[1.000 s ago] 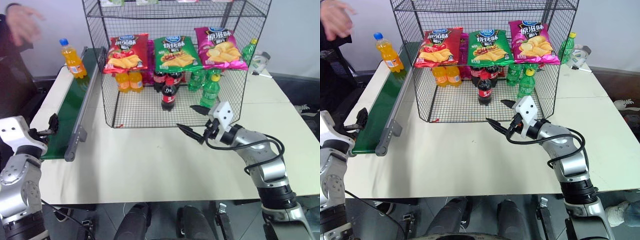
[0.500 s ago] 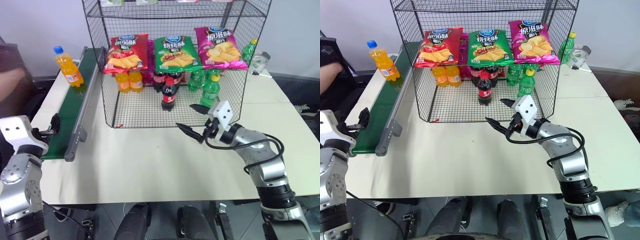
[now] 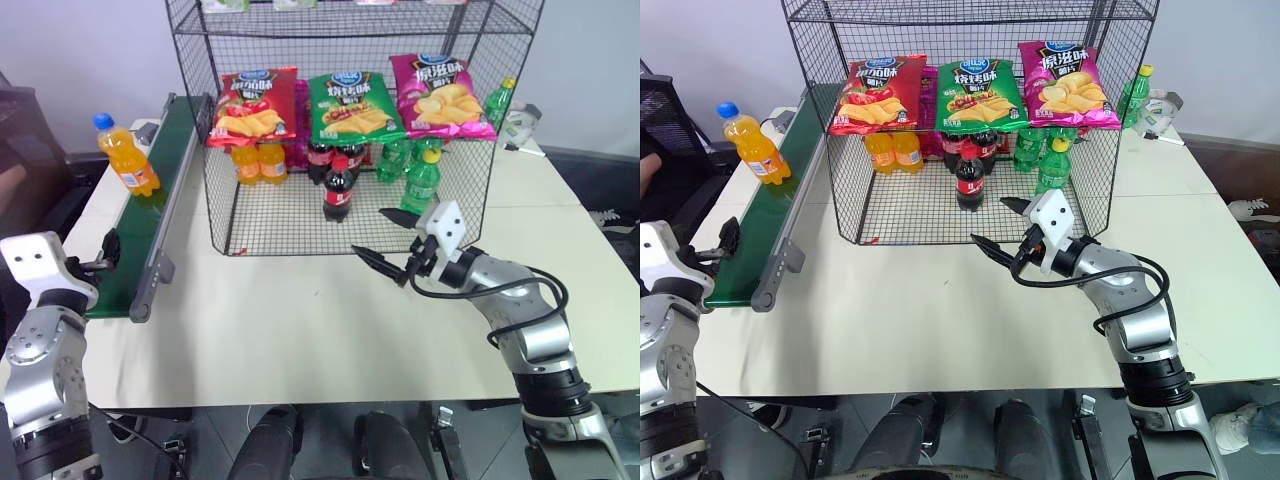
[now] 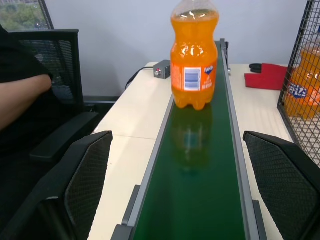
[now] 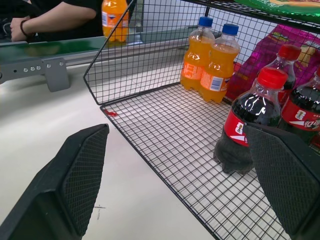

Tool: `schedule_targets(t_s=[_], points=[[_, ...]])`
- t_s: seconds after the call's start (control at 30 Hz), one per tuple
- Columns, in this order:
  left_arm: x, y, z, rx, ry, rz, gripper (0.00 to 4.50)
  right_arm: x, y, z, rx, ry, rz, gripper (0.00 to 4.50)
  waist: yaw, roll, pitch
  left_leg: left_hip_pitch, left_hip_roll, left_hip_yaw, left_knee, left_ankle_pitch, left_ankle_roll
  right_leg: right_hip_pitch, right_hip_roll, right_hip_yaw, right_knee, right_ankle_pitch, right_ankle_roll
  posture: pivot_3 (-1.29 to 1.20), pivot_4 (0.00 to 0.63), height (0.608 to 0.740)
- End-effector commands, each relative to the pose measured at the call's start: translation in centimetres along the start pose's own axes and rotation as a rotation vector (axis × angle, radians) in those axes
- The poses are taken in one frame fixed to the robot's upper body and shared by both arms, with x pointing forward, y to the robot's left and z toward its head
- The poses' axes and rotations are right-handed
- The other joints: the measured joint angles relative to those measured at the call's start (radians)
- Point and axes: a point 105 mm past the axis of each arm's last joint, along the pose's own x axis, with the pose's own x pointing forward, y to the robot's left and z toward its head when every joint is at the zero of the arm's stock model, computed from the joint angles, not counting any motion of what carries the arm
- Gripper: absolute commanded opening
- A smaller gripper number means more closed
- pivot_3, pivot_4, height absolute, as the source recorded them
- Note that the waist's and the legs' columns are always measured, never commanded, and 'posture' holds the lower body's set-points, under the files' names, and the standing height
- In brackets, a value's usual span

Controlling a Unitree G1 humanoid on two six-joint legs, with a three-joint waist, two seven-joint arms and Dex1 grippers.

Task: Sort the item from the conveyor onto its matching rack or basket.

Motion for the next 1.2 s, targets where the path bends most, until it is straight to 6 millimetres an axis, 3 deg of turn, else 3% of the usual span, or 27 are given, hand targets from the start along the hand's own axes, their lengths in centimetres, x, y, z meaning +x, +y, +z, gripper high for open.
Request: schedule_targets(t_s=[0.03, 1.2], points=[[0.25, 0.22, 1.56, 0.042, -0.055, -0.004, 4.39, 0.16, -0.19, 1.31, -0.038, -0.049, -0.007, 4.5, 0.0, 0.0, 0.0, 0.0, 0.0, 0.0, 0.0, 0.0, 0.0, 0.0, 0.0, 0.0, 0.0, 0.0, 0.0, 0.0, 0.15, 0.74], [0.58, 0.76, 1.84, 0.057, -0.073, -0.008, 4.39, 0.19, -0.11, 1.35, -0.037, -0.052, -0.002, 4.5, 0.0, 0.0, 0.0, 0.0, 0.0, 0.0, 0.0, 0.0, 0.0, 0.0, 0.0, 0.0, 0.0, 0.001, 0.001, 0.0, 0.15, 0.74]])
